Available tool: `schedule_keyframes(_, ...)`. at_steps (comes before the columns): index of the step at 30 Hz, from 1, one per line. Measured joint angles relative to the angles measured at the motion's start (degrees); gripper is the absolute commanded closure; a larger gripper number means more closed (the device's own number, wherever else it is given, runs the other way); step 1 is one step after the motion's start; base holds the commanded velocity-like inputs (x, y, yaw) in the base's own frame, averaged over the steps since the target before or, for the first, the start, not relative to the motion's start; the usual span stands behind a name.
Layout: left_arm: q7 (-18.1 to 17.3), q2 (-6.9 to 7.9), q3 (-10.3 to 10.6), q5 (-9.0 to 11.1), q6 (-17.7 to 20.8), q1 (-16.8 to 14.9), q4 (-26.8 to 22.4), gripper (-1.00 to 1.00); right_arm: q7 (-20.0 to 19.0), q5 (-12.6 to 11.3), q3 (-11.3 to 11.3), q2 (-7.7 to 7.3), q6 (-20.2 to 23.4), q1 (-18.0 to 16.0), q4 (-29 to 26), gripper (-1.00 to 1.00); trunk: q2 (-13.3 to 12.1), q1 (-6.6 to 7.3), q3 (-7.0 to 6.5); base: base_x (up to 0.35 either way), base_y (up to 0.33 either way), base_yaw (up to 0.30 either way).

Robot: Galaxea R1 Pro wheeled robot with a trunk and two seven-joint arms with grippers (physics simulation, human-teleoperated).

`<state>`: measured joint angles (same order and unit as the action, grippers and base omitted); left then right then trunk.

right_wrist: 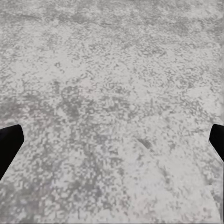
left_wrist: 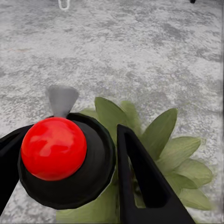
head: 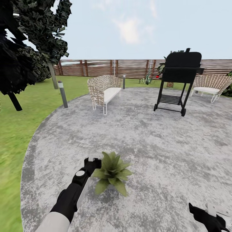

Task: Pick up the pesticide atomizer in the garden and spray insectifuge to fully cover both potted plants in the garden.

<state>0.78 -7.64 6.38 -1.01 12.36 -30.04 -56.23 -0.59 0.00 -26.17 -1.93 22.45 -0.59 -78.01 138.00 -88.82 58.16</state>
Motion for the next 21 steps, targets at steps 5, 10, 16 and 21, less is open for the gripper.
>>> schedule_keyframes(5, 0.0, 0.0, 0.0, -0.01, -0.03, 0.0, 0.0, 1.0, 0.03, 0.0, 0.0, 0.0, 0.0, 0.0, 0.0, -1.0, 0.0, 0.0, 0.0, 0.118, -0.335, 0.004)
schedule_keyframes(10, 0.0, 0.0, 0.01, -0.01, 0.02, 0.01, -0.01, 1.0, 0.03, 0.0, 0.0, 0.0, 0.02, -0.01, 0.01, -1.0, 0.0, 0.0, 0.0, 0.119, -0.335, 0.137)
schedule_keyframes(16, 0.0, 0.01, 0.0, 0.01, 0.02, 0.0, -0.03, 1.0, 0.04, 0.0, 0.01, 0.0, -0.03, -0.02, 0.02, -1.0, 0.0, 0.0, 0.0, 0.12, -0.3, 0.268)
schedule_keyframes(21, 0.0, 0.0, -0.02, 0.01, 0.02, 0.01, -0.04, 1.0, 0.04, 0.01, 0.02, 0.0, -0.06, -0.02, 0.05, -1.0, 0.0, -0.01, 0.0, 0.056, -0.101, 0.285)
